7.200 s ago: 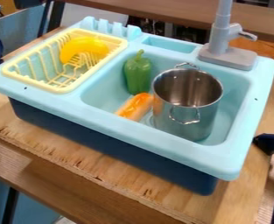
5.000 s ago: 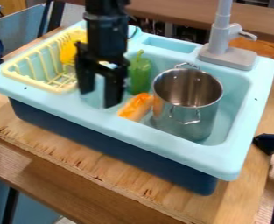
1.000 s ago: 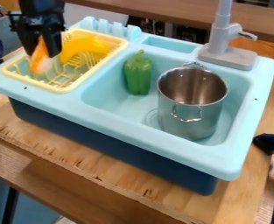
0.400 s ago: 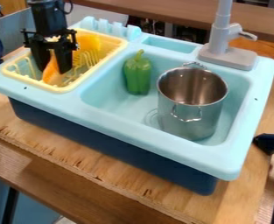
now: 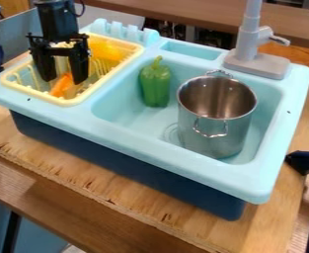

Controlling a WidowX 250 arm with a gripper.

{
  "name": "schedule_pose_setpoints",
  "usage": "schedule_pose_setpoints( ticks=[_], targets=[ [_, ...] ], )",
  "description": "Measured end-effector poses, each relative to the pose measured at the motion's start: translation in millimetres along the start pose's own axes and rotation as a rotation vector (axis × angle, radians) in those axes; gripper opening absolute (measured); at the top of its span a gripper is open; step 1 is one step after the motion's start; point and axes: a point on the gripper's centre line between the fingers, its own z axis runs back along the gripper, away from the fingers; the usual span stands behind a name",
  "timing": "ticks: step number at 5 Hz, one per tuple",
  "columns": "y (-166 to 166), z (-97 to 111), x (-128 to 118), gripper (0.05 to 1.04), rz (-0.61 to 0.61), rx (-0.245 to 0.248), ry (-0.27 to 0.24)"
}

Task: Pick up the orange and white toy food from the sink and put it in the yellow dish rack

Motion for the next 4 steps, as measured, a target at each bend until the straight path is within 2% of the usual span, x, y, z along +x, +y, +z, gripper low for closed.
schedule_pose_setpoints(
  ticks=[1,2,3,4],
  targets=[
    [-2,44,-8,1.0,-0.01,0.018,-0.088],
    [-5,96,-25,1.0,-0.036,0.056,-0.179],
    [-13,140,-45,1.0,-0.074,0.091,-0.248],
    [-19,150,-56,0.999,-0.099,0.087,-0.256]
  ],
)
